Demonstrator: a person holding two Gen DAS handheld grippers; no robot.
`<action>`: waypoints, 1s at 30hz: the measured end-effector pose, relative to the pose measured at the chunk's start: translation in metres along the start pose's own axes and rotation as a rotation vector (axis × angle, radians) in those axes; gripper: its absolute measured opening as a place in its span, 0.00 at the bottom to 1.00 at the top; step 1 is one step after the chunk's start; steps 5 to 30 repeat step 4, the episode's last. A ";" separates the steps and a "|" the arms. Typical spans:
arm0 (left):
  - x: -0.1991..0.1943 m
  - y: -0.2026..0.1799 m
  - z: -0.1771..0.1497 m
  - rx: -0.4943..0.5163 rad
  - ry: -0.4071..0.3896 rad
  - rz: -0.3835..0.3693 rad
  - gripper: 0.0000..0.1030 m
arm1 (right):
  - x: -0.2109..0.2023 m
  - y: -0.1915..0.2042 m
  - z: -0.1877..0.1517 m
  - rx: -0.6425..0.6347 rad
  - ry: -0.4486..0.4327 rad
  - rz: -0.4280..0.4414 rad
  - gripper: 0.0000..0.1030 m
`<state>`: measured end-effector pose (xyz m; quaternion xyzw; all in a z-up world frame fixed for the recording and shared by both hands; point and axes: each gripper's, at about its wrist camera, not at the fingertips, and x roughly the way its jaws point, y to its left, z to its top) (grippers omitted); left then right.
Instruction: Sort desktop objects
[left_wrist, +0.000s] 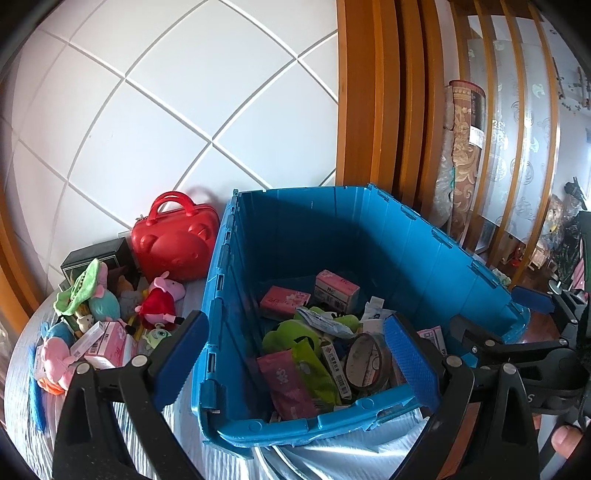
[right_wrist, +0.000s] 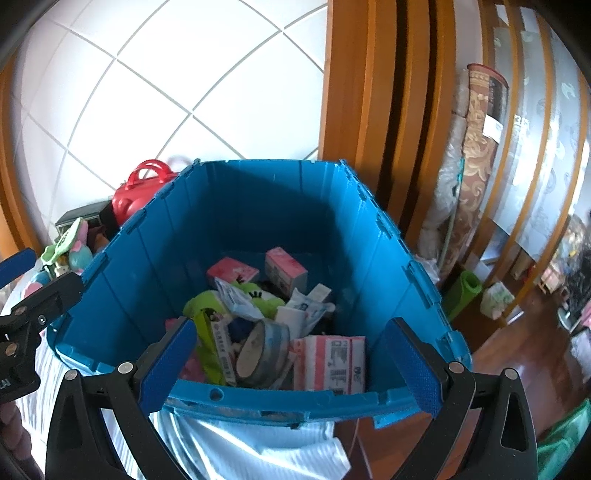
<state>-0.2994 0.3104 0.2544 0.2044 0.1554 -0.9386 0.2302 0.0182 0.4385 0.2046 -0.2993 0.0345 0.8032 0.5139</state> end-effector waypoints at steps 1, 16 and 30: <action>0.000 0.000 0.000 0.001 -0.001 0.000 0.95 | 0.000 0.000 0.000 0.000 0.001 0.002 1.00; -0.002 -0.001 0.000 0.003 -0.005 -0.005 0.95 | -0.002 0.000 0.000 -0.005 -0.003 0.009 1.00; -0.002 -0.001 0.000 0.003 -0.005 -0.005 0.95 | -0.002 0.000 0.000 -0.005 -0.003 0.009 1.00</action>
